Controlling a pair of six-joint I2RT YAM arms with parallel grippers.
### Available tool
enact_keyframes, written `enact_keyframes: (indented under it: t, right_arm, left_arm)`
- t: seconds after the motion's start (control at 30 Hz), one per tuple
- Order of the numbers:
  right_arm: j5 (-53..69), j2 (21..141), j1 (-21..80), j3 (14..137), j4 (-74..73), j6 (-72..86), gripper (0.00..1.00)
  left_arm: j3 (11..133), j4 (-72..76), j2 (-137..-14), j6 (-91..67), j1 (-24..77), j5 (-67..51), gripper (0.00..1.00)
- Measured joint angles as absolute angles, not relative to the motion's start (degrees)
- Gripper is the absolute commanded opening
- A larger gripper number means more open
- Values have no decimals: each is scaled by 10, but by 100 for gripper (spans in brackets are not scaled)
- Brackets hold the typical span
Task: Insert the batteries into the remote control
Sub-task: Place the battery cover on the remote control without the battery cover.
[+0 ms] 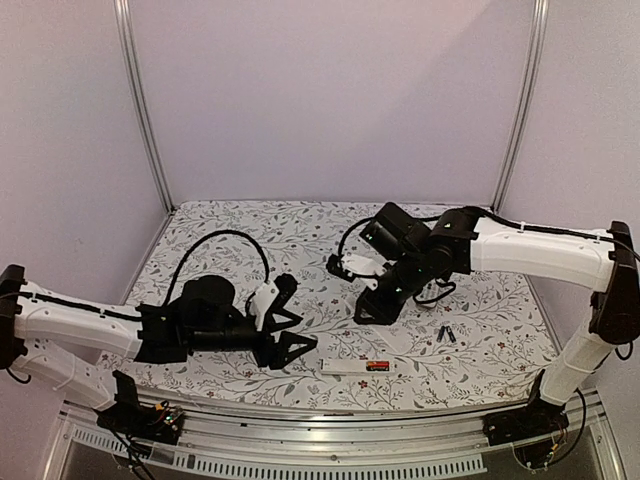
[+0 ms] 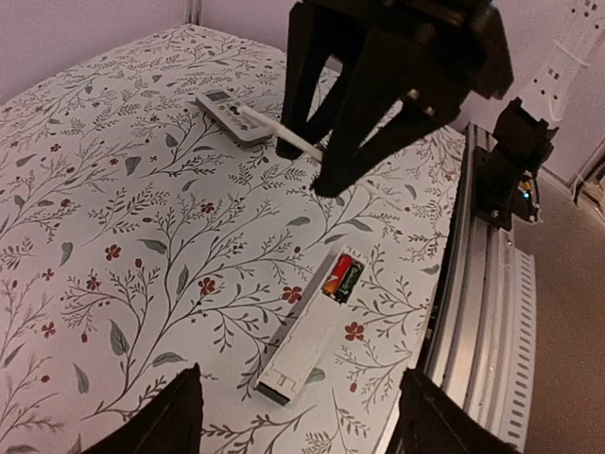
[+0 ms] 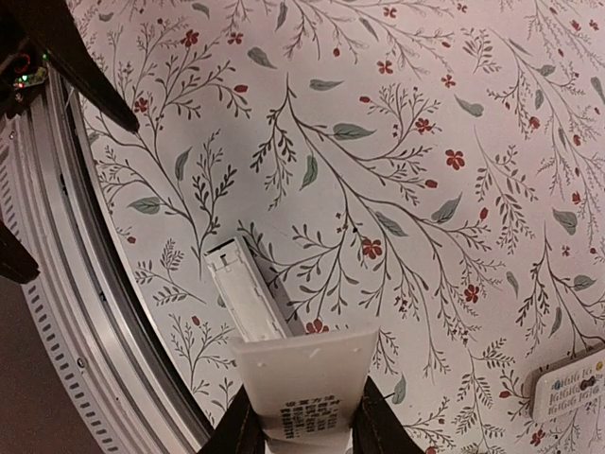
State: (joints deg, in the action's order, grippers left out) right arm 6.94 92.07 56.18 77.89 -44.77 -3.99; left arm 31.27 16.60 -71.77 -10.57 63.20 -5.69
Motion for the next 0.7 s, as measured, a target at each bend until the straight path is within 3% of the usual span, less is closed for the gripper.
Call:
enact_keyframes:
  t: [0.37, 0.7]
  right_arm:
    - [48, 1021, 633, 802, -510, -85, 8]
    - [17, 1125, 668, 885, -555, -126, 10]
  left_arm:
    - [184, 208, -605, -371, 631, 65, 65]
    - [133, 138, -476, -453, 631, 180, 64]
